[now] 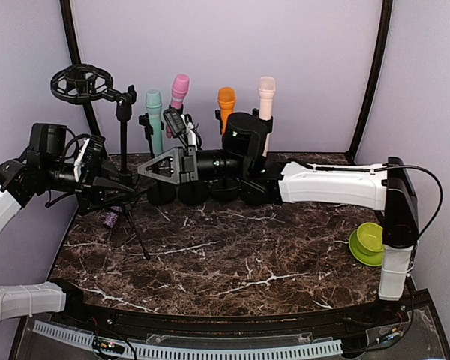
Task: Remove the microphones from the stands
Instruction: Unscrew the knob on the stand of the microphone stand.
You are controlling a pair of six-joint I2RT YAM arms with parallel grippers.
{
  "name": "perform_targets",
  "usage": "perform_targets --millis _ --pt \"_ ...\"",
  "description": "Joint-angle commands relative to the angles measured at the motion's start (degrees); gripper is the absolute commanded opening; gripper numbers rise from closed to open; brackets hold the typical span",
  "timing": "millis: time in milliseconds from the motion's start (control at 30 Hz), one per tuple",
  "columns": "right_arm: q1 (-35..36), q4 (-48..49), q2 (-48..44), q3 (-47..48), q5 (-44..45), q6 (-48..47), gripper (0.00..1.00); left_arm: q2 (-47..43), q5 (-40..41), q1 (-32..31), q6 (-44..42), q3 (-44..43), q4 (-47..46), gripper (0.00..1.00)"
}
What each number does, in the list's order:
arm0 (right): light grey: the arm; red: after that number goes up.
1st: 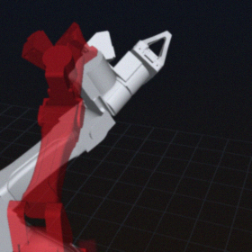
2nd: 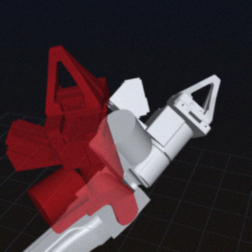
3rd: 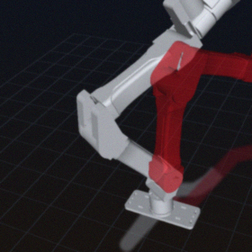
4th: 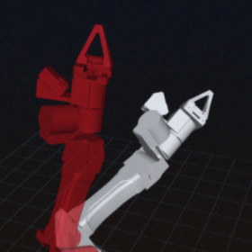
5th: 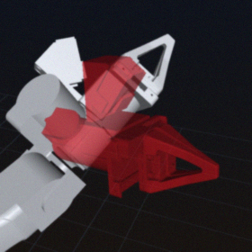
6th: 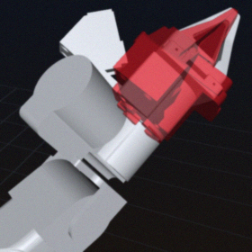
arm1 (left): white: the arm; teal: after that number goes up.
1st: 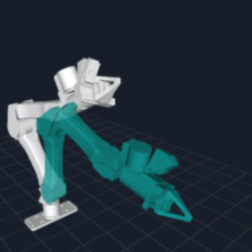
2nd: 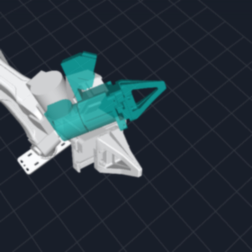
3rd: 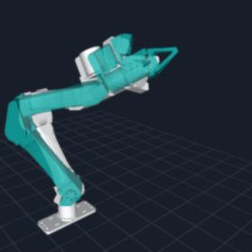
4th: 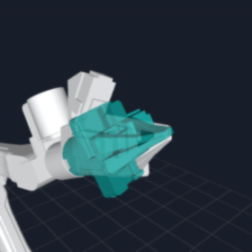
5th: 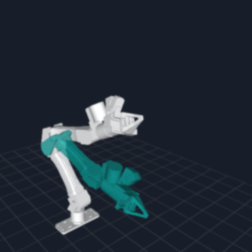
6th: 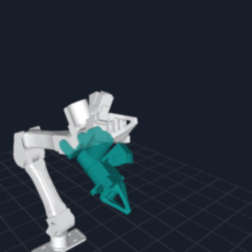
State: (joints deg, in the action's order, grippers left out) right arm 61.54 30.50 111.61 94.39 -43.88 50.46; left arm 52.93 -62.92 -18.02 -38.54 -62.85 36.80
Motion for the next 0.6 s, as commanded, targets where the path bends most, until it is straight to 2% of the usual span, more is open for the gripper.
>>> perform_targets --millis 0,33,133,167,200,233,267,400,567 --pt "-0.8 -3.1 0.2 1.8 0.9 1.2 0.14 -1.6 -2.8 -0.3 1.5 -0.7 -6.3 0.0" --pt "-0.8 -5.6 -0.7 1.5 3.3 -1.7 0.22 -1.6 -3.1 -0.3 2.6 -0.6 -6.7 0.0" --pt "-0.5 -8.3 -5.0 -2.1 11.1 -11.8 0.34 -1.5 -4.6 -0.3 7.7 -0.1 -8.5 0.0" --pt "-0.3 -8.2 -6.5 -3.7 14.9 -15.4 0.42 -1.4 -5.5 -0.3 9.9 0.1 -9.1 0.0" --pt "0.0 -8.4 -7.8 -4.8 17.5 -19.3 0.6 -1.3 -6.5 -0.3 11.8 0.1 -9.8 0.0" --pt "0.6 -8.8 -8.8 -5.7 20.1 -23.8 0.69 -1.1 -7.5 -0.3 14.2 0.3 -10.4 0.0" --pt "1.5 -9.6 -9.8 -6.3 22.8 -28.8 0.73 -0.9 -8.4 -0.3 16.7 0.5 -11.4 0.0" --pt "6.3 -12.7 -12.0 -6.2 32.4 -48.2 0.74 -0.6 -11.9 -0.3 25.0 1.9 -14.6 0.0" --pt "8.8 -16.9 -10.6 -2.2 36.9 -60.7 0.7 -0.6 -14.0 -0.3 29.7 2.9 -16.5 0.0"
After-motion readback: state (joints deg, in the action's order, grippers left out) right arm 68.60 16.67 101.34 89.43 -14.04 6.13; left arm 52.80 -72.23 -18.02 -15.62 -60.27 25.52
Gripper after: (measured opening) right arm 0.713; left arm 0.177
